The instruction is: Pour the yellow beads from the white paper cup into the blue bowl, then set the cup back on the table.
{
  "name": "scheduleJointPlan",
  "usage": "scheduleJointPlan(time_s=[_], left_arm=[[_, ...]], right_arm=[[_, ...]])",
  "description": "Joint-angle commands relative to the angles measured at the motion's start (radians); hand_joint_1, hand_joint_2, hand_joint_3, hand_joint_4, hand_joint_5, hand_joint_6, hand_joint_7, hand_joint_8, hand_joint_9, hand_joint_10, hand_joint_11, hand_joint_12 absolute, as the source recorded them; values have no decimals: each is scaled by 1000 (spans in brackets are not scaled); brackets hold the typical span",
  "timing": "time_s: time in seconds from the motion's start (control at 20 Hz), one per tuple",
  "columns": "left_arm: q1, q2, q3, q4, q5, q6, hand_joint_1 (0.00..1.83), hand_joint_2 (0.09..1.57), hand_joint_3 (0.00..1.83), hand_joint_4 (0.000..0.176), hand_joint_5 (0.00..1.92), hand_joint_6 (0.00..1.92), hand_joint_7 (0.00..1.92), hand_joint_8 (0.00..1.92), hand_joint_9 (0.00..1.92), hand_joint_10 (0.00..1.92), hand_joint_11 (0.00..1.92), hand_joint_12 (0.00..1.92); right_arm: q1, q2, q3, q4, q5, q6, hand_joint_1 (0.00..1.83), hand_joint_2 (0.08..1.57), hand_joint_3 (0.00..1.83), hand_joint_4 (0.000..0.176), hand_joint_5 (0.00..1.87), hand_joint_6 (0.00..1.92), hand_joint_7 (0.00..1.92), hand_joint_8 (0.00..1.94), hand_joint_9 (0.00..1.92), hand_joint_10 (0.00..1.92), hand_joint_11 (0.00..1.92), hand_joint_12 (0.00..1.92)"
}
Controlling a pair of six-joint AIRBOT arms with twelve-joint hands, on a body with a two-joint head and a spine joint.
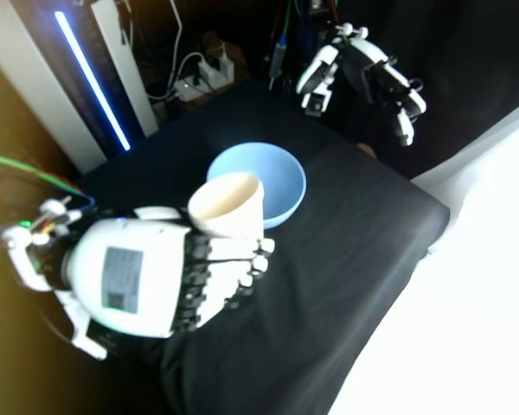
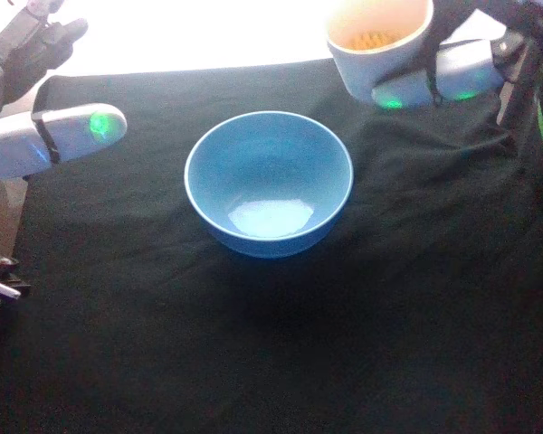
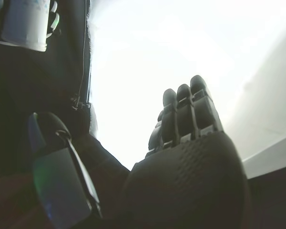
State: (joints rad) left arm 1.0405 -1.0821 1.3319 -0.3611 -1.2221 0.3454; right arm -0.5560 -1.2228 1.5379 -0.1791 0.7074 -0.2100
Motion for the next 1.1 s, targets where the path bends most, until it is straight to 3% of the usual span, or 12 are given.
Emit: scheduleJointPlan(time_s=[0.0, 0.1, 0.15, 0.3, 0.4, 0.45, 0.55, 0.6, 0.65, 0.8, 0.9, 1.05], left_arm=[[-5, -1, 6, -7, -120, -12, 694, 730, 1, 20, 0, 0, 315, 9, 220, 3, 222, 41], [-6, 0, 6, -5, -118, -14, 682, 726, 0, 8, 0, 0, 311, 4, 234, 7, 231, 43], [-6, -1, 6, -4, -118, -15, 682, 721, 0, 13, 0, 0, 317, 6, 234, 6, 231, 42], [-6, -1, 6, -4, -119, -15, 678, 723, 0, 19, 0, 0, 300, 0, 232, 4, 248, 46], [-6, -3, 6, -4, -117, -15, 676, 716, 0, 19, 0, 0, 315, 7, 222, 0, 248, 45], [-6, -5, 6, -3, -116, -16, 678, 711, 0, 28, 0, 0, 316, 7, 223, 1, 239, 40], [-6, -6, 6, -1, -114, -17, 687, 707, 0, 37, 0, 0, 318, 6, 228, 3, 240, 39], [-6, -7, 6, -1, -113, -17, 679, 706, 0, 33, 0, 0, 316, 4, 225, 1, 242, 39], [-6, -8, 7, 0, -112, -17, 672, 701, 0, 28, 1, 0, 313, 3, 229, 3, 249, 41], [-6, -9, 7, 0, -110, -17, 673, 702, 0, 38, 0, 0, 321, 5, 227, 4, 233, 33], [-7, -10, 7, 1, -109, -17, 677, 697, 0, 23, 0, 0, 336, 10, 227, 3, 224, 28], [-7, -13, 8, 4, -105, -19, 695, 684, 0, 30, 1, 0, 331, 5, 223, 1, 226, 27]], right_arm=[[23, 4, 2, 6, 90, 10, 1370, 1036, 10, 0, 1010, 967, 1208, 484, 1213, 572, 1382, 7], [51, 4, 2, -44, 64, 10, 1396, 1043, 1, 0, 988, 920, 1175, 567, 1151, 823, 1392, 16], [59, 4, 2, -63, 56, 10, 1288, 1055, 0, 0, 1014, 901, 1225, 582, 1209, 411, 1418, 38], [68, 4, 2, -104, 30, 10, 1291, 1063, 0, 0, 1133, 496, 1112, 999, 1302, 256, 940, 1221], [82, 4, -2, -145, 7, 10, 1294, 1039, 0, 0, 1177, 460, 1173, 872, 1212, 380, 793, 1299], [100, 4, -5, -184, -16, 10, 1283, 1034, 0, 0, 1240, 366, 1150, 882, 1001, 327, 286, 1355], [121, 4, -12, -232, -36, 10, 1284, 1078, 5, 0, 1272, 138, 1010, 1206, 866, 1306, 585, 1764], [126, 4, -17, -248, -39, 10, 1285, 1065, 0, 0, 1133, 616, 1070, 959, 907, 1489, 704, 1791], [129, 4, -20, -259, -39, 10, 1277, 1102, 0, 0, 1114, 472, 985, 1227, 907, 1500, 754, 1746], [153, 0, -27, -312, -58, 10, 1278, 1094, 0, 0, 1166, 344, 995, 1237, 946, 1432, 861, 1765], [179, 0, -37, -361, -76, 10, 1209, 1034, 0, 0, 1180, 606, 1058, 1226, 1012, 1792, 1025, 1915], [218, 0, -54, -449, -114, 10, 1201, 1051, 1, 0, 1122, 724, 1051, 1694, 1177, 1920, 1338, 1921]])
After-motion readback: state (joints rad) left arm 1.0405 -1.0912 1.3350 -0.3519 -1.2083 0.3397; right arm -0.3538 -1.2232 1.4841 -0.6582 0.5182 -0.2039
